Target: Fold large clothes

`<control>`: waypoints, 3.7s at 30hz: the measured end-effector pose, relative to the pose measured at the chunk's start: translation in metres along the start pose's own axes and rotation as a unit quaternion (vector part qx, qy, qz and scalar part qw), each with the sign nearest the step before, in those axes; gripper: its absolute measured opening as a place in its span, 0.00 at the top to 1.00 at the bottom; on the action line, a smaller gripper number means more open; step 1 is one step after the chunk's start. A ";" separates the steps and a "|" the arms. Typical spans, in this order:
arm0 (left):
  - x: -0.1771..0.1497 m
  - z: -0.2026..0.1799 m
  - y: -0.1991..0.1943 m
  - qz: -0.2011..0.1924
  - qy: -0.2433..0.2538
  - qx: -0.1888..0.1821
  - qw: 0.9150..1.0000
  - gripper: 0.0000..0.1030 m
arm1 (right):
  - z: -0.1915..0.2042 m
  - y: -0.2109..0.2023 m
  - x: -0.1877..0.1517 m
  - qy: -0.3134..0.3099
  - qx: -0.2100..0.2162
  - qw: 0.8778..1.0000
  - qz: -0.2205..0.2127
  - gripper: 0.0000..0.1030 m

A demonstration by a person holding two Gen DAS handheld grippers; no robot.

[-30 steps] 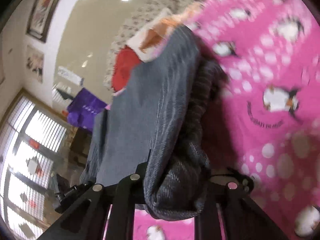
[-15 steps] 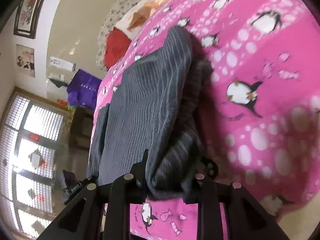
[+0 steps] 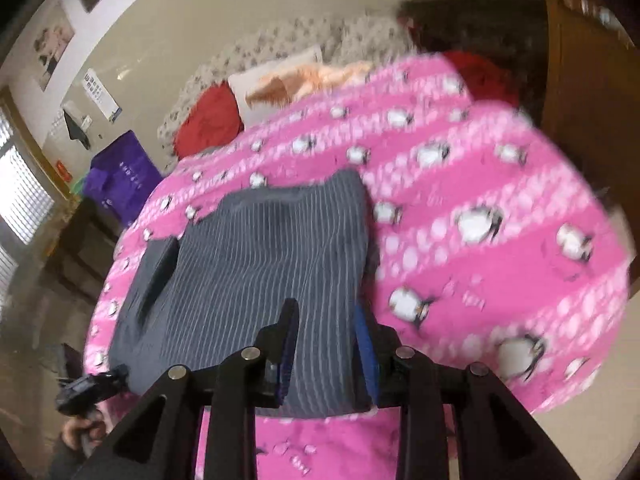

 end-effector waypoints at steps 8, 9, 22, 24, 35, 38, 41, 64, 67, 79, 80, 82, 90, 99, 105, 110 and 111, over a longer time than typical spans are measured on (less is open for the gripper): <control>0.084 0.013 0.034 0.011 0.001 0.002 1.000 0.40 | 0.070 0.086 -0.004 -0.155 -0.007 0.988 0.023 0.74; 0.090 0.013 0.043 0.024 0.002 -0.009 1.000 0.40 | 0.075 0.100 -0.006 -0.170 -0.014 0.985 0.026 0.74; 0.108 -0.007 0.065 0.061 0.043 -0.035 0.997 0.57 | 0.035 0.191 -0.042 -0.216 -0.058 0.974 0.040 0.59; 0.110 -0.003 0.064 0.044 0.032 -0.013 0.998 0.69 | 0.035 0.193 -0.042 -0.219 -0.059 0.973 0.039 0.59; 0.093 -0.019 0.064 -0.054 0.119 0.215 0.968 0.74 | 0.041 0.190 -0.047 -0.229 -0.068 0.971 0.030 0.58; 0.092 -0.018 0.067 -0.057 0.120 0.222 0.966 0.73 | 0.040 0.190 -0.047 -0.227 -0.067 0.971 0.029 0.58; 0.092 -0.025 0.070 -0.064 0.131 0.241 0.960 0.73 | 0.039 0.191 -0.047 -0.222 -0.065 0.972 0.028 0.57; 0.093 -0.026 0.069 -0.061 0.117 0.230 0.964 0.73 | 0.038 0.192 -0.045 -0.207 -0.057 0.976 0.026 0.56; 0.099 -0.019 0.066 -0.003 0.079 0.146 0.986 0.84 | 0.037 0.191 -0.045 -0.201 -0.053 0.978 0.025 0.56; 0.123 -0.096 0.017 0.048 0.069 -0.025 0.996 0.90 | 0.036 0.166 -0.034 -0.145 0.009 0.989 0.033 0.54; 0.123 -0.105 0.016 0.050 0.057 -0.038 0.996 0.90 | 0.036 0.158 -0.032 -0.141 0.010 0.990 0.026 0.54; 0.123 -0.130 0.016 0.053 0.018 -0.072 0.996 0.90 | 0.034 0.140 -0.030 -0.136 0.015 0.990 0.014 0.54; 0.123 -0.228 0.033 0.061 -0.055 -0.111 0.990 0.91 | 0.004 0.097 -0.049 -0.091 0.038 0.995 0.024 0.54; 0.072 -0.292 0.126 0.079 -0.088 -0.022 0.993 0.91 | -0.027 0.050 -0.050 -0.053 0.051 0.997 -0.028 0.54; 0.031 -0.313 0.186 0.086 -0.082 -0.013 0.993 0.91 | -0.049 0.035 -0.063 -0.019 0.044 0.998 -0.029 0.54; 0.017 -0.334 0.189 0.102 -0.049 -0.017 0.993 0.90 | -0.051 0.008 -0.064 -0.024 0.032 0.998 -0.040 0.54; 0.023 -0.337 0.179 0.098 -0.051 -0.029 0.993 0.90 | -0.049 0.002 -0.063 -0.029 0.030 0.998 -0.042 0.54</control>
Point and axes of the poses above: each gripper's, at about its wrist camera, not at the fingertips, and y roughly the way its jaws point, z to its left, x to its top, the point moved 6 cm from there along y, roughly the way its jaws point, and after that the axes turned 11 degrees about x, right-handed, at the moved point
